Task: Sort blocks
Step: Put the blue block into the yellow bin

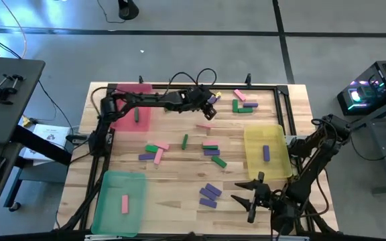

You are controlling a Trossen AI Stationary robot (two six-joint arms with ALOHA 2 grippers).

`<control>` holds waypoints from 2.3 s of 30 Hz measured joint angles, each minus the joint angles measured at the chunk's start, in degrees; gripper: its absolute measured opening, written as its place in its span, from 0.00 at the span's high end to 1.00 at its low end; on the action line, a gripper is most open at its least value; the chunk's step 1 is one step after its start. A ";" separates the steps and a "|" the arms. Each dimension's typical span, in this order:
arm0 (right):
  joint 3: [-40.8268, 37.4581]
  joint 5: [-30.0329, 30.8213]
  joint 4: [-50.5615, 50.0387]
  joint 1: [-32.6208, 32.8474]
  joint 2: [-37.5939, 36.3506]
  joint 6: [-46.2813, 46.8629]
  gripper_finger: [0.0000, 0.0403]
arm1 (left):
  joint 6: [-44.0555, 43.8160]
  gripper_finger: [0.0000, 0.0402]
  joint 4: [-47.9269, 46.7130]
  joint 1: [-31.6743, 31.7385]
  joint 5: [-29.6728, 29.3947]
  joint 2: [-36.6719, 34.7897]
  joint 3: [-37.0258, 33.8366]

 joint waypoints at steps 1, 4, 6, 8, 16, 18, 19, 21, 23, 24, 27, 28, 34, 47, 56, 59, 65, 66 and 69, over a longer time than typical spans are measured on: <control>0.02 -0.01 -1.15 -0.58 0.02 0.67 0.47 | 1.25 0.48 -2.29 -1.17 -0.51 -1.41 0.03; 0.00 -2.62 -5.44 -2.71 0.02 3.53 0.47 | 4.92 0.51 -3.22 -5.97 -6.63 -5.37 -3.27; 0.02 -5.41 -7.83 -4.25 0.02 6.56 0.47 | 6.41 0.53 -0.66 -9.30 -12.12 -7.75 -7.77; 0.00 -7.98 -10.06 -5.94 0.02 8.46 0.47 | 5.78 0.56 2.29 -12.18 -14.42 -10.97 -13.47; 1.09 -23.57 -19.10 -25.02 -2.42 -6.73 0.47 | -2.15 0.62 19.19 -26.84 -14.43 -24.80 -34.67; 2.45 -31.00 -19.32 -34.18 -3.46 -17.07 0.47 | -3.78 0.63 20.67 -30.67 -15.75 -27.93 -36.96; 3.38 -34.92 -19.29 -39.00 -3.59 -22.65 0.47 | -4.45 0.63 20.48 -32.46 -16.53 -29.14 -37.82; 5.37 -42.11 -18.71 -48.56 -3.59 -32.90 0.47 | -5.19 0.63 19.88 -36.15 -18.26 -31.02 -38.85; 7.16 -49.05 -18.44 -58.10 -3.17 -43.24 0.47 | -5.43 0.64 20.16 -39.62 -19.98 -32.98 -39.54; 7.96 -53.32 -18.01 -62.43 -2.73 -48.98 0.47 | -5.45 0.64 19.75 -41.05 -21.01 -33.76 -39.75; 9.35 -62.74 -18.79 -73.61 -0.48 -64.28 0.47 | -5.45 0.64 18.04 -44.86 -25.31 -35.25 -40.80; 9.93 -64.93 -18.64 -76.51 0.47 -67.65 0.47 | -5.47 0.64 17.41 -46.00 -27.24 -35.54 -41.16; 15.69 -71.61 -18.85 -87.78 9.61 -82.32 0.47 | -5.76 0.64 17.09 -49.01 -38.54 -35.67 -44.41; 39.22 -73.45 -36.13 -93.09 30.00 -105.12 0.47 | -3.70 0.64 17.36 -47.99 -41.20 -35.88 -45.63; 42.53 -64.91 -36.37 -93.04 36.11 -107.93 0.47 | 3.00 0.64 19.38 -47.99 -41.31 -35.88 -45.63; 42.61 -65.26 -38.25 -93.07 36.58 -107.71 0.51 | 5.66 0.64 20.38 -47.99 -41.40 -35.88 -45.63; 42.53 -64.55 -40.53 -92.46 36.06 -98.61 0.78 | 9.07 0.64 20.99 -47.99 -41.41 -35.88 -45.63; 42.53 -64.53 -41.13 -92.48 35.90 -97.00 0.84 | 9.17 0.64 21.00 -47.99 -41.42 -35.88 -45.63; 42.34 -64.19 -43.64 -92.40 35.45 -92.78 0.87 | 9.17 0.64 20.96 -47.99 -41.40 -35.88 -45.63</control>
